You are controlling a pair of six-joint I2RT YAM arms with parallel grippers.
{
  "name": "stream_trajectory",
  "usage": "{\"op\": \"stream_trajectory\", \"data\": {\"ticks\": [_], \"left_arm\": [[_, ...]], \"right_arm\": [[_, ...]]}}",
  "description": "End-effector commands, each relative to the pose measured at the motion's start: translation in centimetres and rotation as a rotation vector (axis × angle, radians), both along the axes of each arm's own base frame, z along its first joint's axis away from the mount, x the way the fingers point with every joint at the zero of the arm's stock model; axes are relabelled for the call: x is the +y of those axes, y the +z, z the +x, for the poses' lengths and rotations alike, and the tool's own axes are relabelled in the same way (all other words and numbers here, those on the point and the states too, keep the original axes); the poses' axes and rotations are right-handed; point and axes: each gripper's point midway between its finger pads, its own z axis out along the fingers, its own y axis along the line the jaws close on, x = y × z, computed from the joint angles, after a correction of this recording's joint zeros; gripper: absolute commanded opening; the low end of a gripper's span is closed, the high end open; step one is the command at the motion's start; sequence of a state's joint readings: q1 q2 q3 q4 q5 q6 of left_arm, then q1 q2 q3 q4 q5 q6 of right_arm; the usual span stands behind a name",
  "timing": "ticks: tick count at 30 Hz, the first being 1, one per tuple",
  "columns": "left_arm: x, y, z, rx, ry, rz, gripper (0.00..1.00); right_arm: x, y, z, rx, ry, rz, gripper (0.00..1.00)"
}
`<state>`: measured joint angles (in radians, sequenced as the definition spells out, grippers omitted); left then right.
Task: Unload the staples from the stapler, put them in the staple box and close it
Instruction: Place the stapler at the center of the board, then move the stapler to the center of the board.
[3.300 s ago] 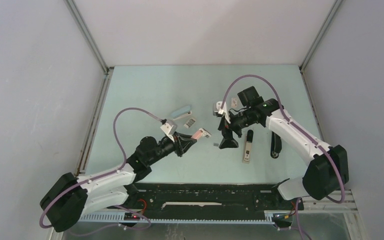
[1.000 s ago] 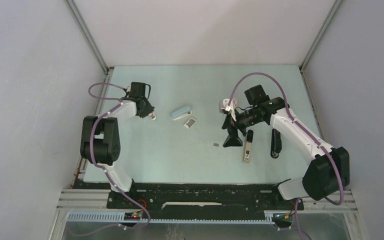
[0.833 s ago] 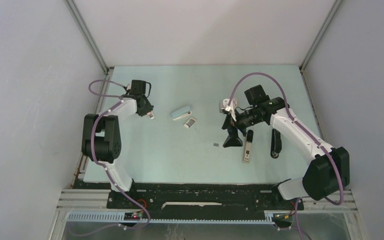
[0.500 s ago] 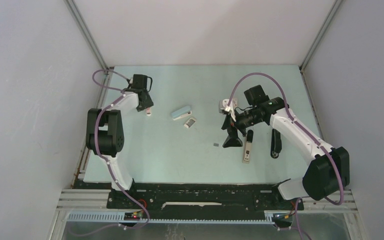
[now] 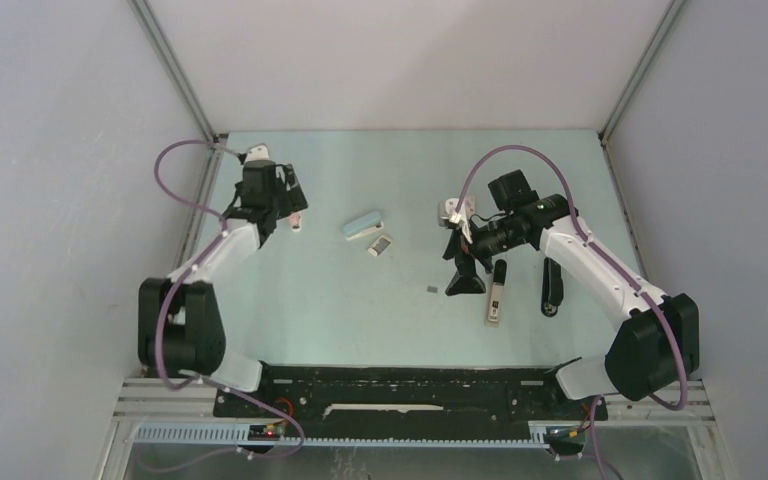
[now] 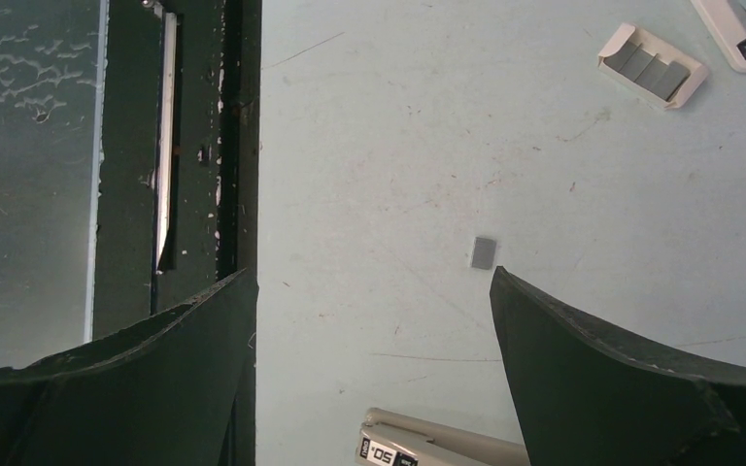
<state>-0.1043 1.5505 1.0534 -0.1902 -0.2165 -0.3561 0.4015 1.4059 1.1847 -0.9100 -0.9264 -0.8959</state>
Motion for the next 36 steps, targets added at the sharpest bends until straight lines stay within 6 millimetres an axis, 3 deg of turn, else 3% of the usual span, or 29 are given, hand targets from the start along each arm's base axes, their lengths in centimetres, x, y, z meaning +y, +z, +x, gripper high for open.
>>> {"op": "stream_trajectory", "data": {"ticks": [1,8,13,22,25,31,36], "left_arm": [[-1.6,5.0,-0.7,-0.244,-0.096,-0.047,0.86],[-3.2,7.3,-4.2,-0.444,-0.188,-0.123,0.99],[-4.0,7.9,-5.6,-0.510,-0.220,-0.217,1.00],[-9.5,9.1,-7.7,-0.551,-0.504,-0.427,1.00],[-11.2,8.8,-8.3,-0.523,-0.584,-0.488,1.00],[-12.4,7.4,-8.9,-0.497,-0.618,-0.496,1.00],[-13.1,8.1,-9.8,-0.558,-0.677,-0.497,1.00]], "right_arm": [[0.2,1.4,-0.6,-0.035,0.029,0.038,1.00],[0.2,1.3,-0.7,-0.033,0.036,0.041,1.00],[0.2,1.2,-0.7,-0.039,0.039,0.043,1.00],[0.2,1.1,-0.8,-0.034,0.046,0.043,0.99],[0.3,1.1,-0.8,-0.035,0.050,0.043,1.00],[0.2,1.1,-0.9,-0.037,0.056,0.045,1.00],[0.3,0.8,-1.0,-0.031,0.062,0.042,1.00]]}}
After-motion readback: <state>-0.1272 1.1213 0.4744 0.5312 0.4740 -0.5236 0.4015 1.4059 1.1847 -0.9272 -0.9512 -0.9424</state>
